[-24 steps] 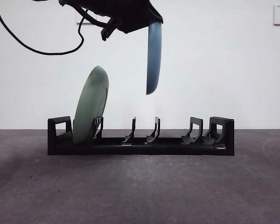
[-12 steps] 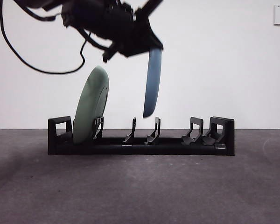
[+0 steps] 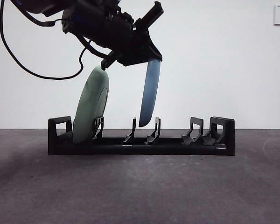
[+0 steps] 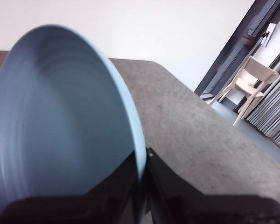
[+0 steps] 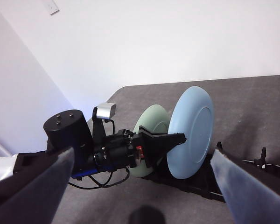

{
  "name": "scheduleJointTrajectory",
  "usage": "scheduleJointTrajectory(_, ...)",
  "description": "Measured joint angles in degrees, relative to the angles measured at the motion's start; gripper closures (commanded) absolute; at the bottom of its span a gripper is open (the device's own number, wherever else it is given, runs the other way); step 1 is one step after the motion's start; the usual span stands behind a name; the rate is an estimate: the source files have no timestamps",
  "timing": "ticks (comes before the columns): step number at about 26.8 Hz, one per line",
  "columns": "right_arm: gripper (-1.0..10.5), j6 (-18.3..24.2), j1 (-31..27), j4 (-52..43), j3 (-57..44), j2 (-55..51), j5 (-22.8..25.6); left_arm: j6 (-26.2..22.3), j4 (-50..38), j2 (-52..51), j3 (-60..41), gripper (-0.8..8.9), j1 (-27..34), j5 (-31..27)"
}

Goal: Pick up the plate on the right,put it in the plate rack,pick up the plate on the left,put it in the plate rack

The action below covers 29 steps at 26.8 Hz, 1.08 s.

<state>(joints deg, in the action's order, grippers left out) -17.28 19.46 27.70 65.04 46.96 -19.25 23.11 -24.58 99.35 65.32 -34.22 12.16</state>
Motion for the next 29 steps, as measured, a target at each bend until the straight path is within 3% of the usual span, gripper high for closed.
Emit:
scheduleJointTrajectory(15, 4.5, 0.39, 0.0, 0.0, 0.0, 0.0, 0.02, -2.62, 2.95, 1.9, 0.0, 8.05, 0.0, -0.57)
scheduleJointTrajectory(20, 4.5, 0.39, 0.0, 0.0, 0.0, 0.0, 0.02, -3.3, 3.41, 1.92, 0.0, 6.59, 0.0, -0.66)
scheduleJointTrajectory(24, 4.5, 0.39, 0.0, 0.0, 0.0, 0.02, 0.02, -3.61, 4.22, 1.9, 0.0, 6.15, 0.0, -0.66)
scheduleJointTrajectory(27, 4.5, 0.39, 0.0, 0.0, 0.0, 0.04, 0.02, -3.63, 4.42, 1.9, 0.0, 4.43, 0.0, -0.66)
scheduleJointTrajectory(29, 4.5, 0.39, 0.0, 0.0, 0.0, 0.13, 0.02, -3.82, 4.42, 1.9, 0.0, 4.01, 0.0, -0.63)
